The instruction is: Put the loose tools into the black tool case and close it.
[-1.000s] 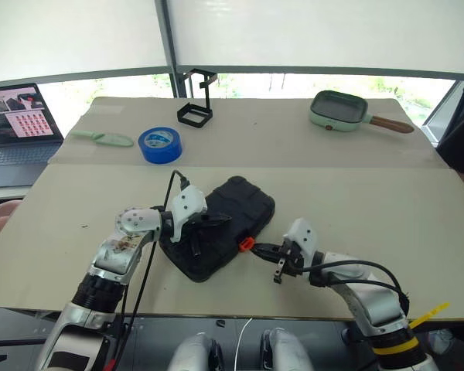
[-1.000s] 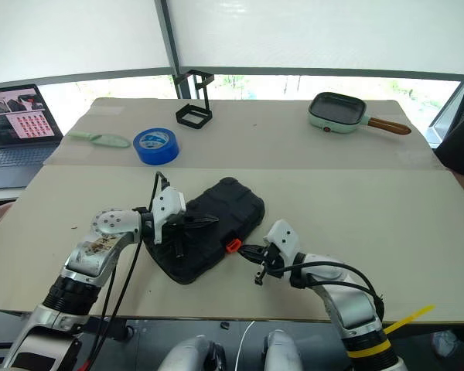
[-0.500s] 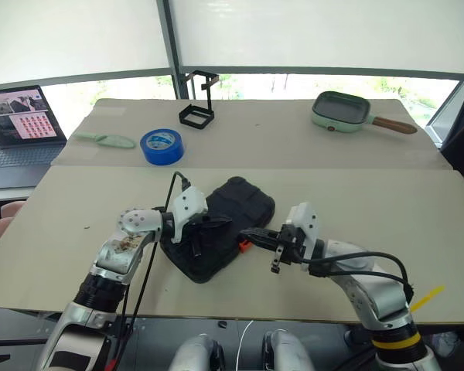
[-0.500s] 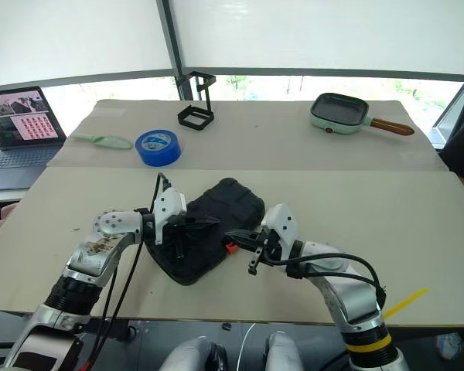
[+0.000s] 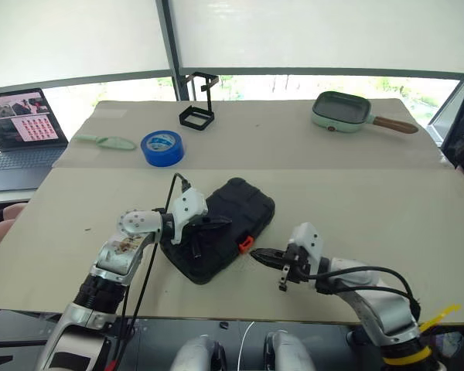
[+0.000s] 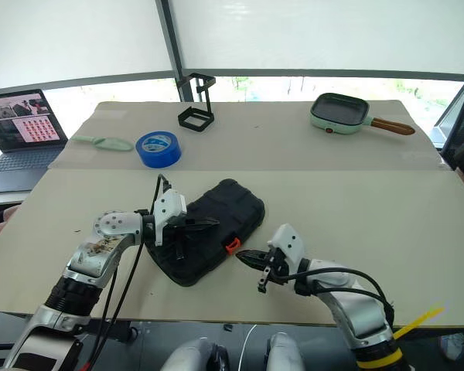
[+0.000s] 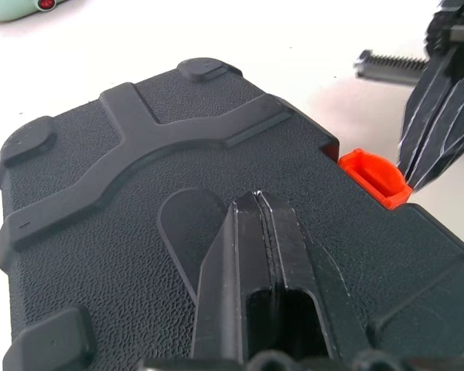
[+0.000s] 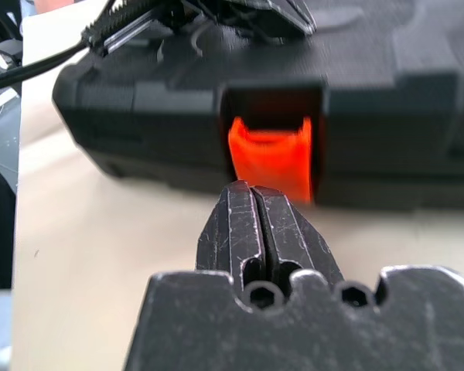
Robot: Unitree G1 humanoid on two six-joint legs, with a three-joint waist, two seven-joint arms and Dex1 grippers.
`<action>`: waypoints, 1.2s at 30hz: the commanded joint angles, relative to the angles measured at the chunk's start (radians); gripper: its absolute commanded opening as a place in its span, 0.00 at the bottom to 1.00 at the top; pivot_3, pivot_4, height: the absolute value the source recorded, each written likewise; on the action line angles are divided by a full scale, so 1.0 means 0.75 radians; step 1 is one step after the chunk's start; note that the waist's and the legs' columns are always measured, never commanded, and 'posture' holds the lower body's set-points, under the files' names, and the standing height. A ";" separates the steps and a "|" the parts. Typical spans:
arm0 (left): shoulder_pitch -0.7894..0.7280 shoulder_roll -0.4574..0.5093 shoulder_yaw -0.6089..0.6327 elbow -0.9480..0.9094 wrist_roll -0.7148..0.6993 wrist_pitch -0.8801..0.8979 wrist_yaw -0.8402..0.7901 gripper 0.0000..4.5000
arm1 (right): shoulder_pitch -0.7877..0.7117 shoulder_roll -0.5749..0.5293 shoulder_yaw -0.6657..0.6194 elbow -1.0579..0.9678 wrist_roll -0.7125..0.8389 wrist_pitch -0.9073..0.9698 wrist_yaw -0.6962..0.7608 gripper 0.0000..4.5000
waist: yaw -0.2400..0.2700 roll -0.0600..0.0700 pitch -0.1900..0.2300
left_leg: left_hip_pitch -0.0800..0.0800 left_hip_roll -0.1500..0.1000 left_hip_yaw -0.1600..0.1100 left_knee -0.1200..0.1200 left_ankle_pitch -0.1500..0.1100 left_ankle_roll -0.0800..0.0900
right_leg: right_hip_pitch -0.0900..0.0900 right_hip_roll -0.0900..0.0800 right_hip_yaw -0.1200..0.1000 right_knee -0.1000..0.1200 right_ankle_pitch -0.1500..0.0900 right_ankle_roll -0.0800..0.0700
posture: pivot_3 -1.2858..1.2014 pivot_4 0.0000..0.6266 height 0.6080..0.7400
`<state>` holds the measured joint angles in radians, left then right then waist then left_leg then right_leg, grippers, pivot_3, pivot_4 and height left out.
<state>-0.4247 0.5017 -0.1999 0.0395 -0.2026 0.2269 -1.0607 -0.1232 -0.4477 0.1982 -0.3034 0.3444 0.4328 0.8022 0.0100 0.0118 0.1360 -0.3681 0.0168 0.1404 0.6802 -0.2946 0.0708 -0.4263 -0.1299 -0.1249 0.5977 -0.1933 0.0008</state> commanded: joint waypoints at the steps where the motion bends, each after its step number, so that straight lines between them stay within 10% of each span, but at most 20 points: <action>1: 0.090 0.013 -0.096 0.155 0.076 0.070 -0.003 0.00 | -0.062 0.031 -0.001 0.002 -0.001 -0.046 -0.005 0.00 | -0.001 0.000 0.000 | 0.000 0.000 0.000 0.000 0.000 0.000 | 0.000 0.000 0.000 0.000 0.000 0.000 | 0.52 0.24 1.00; 16: 0.146 0.010 0.074 0.085 -0.097 0.017 -0.036 0.00 | -0.018 -0.029 -0.044 -0.060 0.016 -0.038 0.044 0.00 | -0.013 0.001 0.000 | 0.001 0.001 -0.001 -0.001 0.000 0.000 | 0.000 0.000 0.000 -0.001 0.001 0.001 | 0.52 0.24 1.00; 19: 0.211 0.046 0.233 -0.052 -0.296 0.028 -0.115 0.14 | 0.031 -0.118 -0.143 -0.119 0.053 -0.057 0.080 0.00 | -0.014 -0.002 0.003 | -0.003 0.001 -0.001 -0.003 0.000 -0.001 | -0.003 0.000 0.001 -0.001 0.001 0.001 | 0.52 0.24 1.00; 25: 0.389 0.292 0.510 -0.199 -0.403 0.098 -0.125 0.65 | 0.169 -0.299 -0.375 -0.136 0.079 -0.218 0.205 0.48 | -0.016 -0.015 0.015 | -0.021 0.001 0.000 -0.003 0.010 -0.007 | -0.018 0.005 -0.001 -0.001 0.005 -0.012 | 0.52 0.24 1.00; 30: 0.650 0.516 0.731 -0.131 -0.286 0.152 -0.019 1.00 | 0.196 -0.356 -0.507 0.214 -0.025 -0.825 0.400 0.85 | -0.011 -0.023 0.024 | -0.024 -0.001 0.001 -0.002 0.005 -0.004 | -0.018 0.011 -0.002 -0.005 -0.004 0.002 | 0.52 0.24 1.00; 36: 0.833 0.498 0.873 0.005 -0.189 -0.057 0.058 1.00 | 0.100 -0.402 -0.514 0.579 -0.046 -1.051 0.492 0.99 | -0.016 -0.031 0.039 | -0.021 -0.003 0.007 -0.001 -0.001 0.000 | -0.018 0.000 0.000 -0.003 -0.006 0.006 | 0.52 0.24 1.00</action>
<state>0.1844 0.8657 0.4179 0.0381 -0.3856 0.2738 -1.0281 -0.0064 -0.7325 -0.1641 0.1001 0.2802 -0.3358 1.1545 -0.0021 -0.0115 0.1651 -0.3844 0.0150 0.1454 0.6793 -0.2951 0.0692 -0.4403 -0.1301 -0.1244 0.5950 -0.1975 0.0047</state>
